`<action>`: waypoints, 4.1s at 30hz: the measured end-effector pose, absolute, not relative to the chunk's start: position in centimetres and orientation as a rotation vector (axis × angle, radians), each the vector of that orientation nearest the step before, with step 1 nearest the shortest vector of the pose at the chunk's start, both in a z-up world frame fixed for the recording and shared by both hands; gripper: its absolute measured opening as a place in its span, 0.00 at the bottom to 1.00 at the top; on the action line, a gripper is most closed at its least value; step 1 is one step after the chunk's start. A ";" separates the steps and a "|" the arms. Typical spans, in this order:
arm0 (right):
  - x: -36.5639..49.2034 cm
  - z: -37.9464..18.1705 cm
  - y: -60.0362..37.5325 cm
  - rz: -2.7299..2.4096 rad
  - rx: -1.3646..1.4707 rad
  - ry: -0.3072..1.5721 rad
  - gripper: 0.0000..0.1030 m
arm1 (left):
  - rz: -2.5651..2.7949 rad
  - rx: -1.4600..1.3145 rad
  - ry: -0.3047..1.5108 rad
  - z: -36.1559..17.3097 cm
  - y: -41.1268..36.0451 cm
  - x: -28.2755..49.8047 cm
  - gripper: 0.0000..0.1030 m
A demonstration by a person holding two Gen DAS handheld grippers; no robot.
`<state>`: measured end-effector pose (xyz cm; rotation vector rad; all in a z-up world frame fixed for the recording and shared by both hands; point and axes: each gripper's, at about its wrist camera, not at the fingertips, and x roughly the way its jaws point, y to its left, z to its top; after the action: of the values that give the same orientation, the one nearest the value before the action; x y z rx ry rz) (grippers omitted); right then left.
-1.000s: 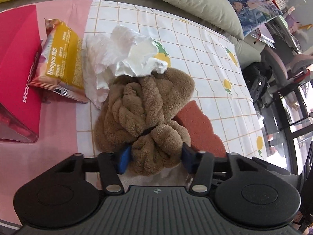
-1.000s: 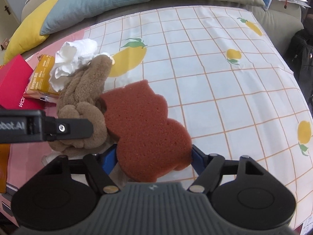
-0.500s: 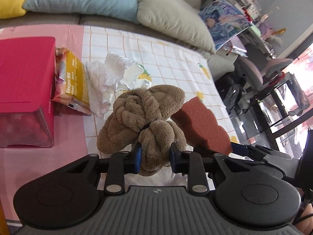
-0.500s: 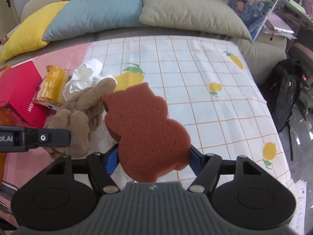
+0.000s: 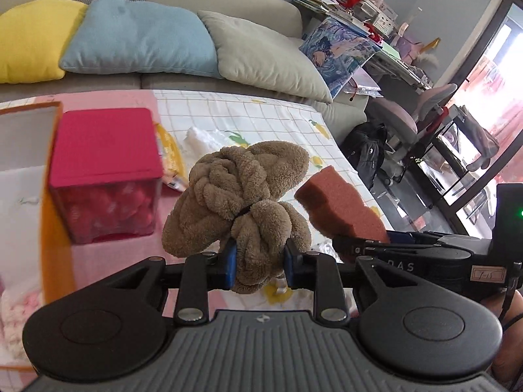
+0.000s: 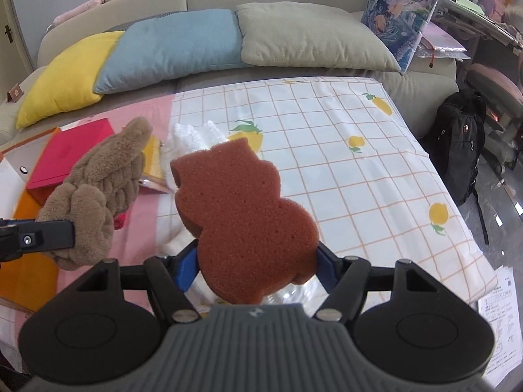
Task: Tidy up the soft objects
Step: 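Grasp brown knotted towel with left tool while right tool grasps red-brown sponge, then carry towel and sponge over the white box and open both tools to drop them, then move both tools back over the remaining soft items on the table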
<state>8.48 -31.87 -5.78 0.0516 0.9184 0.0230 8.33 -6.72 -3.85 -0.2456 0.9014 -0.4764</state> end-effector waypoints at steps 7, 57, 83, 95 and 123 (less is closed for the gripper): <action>6.1 -5.0 -27.7 0.077 0.078 0.911 0.68 | -0.416 -0.199 0.844 -2.6 -3.0 5.1 0.30; 21.3 -4.7 2.8 0.411 -0.186 0.966 0.68 | -0.086 0.351 0.965 -6.2 13.0 12.5 0.30; 23.6 -7.6 5.0 0.500 -0.401 0.996 0.71 | -0.078 0.369 0.994 -8.7 14.1 14.6 0.70; 21.0 -3.5 2.3 0.499 -0.299 0.870 0.72 | -0.050 0.224 0.922 -4.5 12.2 12.2 0.73; 3.5 -1.1 -18.2 0.221 -0.085 0.589 0.79 | -0.145 0.074 0.644 -0.3 0.4 1.5 0.72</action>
<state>3.47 -18.17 -1.14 -0.0851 0.5888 0.2208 1.55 0.43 -0.28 0.0742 0.6444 -0.1447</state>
